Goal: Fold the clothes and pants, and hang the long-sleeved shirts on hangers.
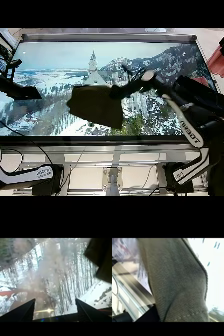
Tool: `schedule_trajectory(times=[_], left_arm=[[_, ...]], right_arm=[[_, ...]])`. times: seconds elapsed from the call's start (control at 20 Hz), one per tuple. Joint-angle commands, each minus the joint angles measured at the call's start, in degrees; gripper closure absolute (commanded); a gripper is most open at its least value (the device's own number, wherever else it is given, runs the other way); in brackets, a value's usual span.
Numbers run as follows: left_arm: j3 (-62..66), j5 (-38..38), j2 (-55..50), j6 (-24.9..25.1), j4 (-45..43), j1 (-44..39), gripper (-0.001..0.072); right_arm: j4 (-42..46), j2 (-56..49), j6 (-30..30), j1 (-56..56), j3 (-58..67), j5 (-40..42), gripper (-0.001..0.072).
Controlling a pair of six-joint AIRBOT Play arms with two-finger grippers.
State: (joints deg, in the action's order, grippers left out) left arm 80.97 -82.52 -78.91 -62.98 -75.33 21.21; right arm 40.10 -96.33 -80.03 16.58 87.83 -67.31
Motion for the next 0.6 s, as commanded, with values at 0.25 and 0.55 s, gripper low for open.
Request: schedule_trajectory(times=[0.25, 0.55], left_arm=[[0.0, 0.0, 0.0, 0.0, 0.0, 0.0, 0.0126], [0.0, 0.0, 0.0, 0.0, 0.0, 0.0, 0.0126]], right_arm=[[19.7, 9.9, -9.4, -28.9, 23.9, -26.4, 0.0698], [20.3, 9.9, -8.7, -55.0, 27.3, -29.2, 0.0697]])
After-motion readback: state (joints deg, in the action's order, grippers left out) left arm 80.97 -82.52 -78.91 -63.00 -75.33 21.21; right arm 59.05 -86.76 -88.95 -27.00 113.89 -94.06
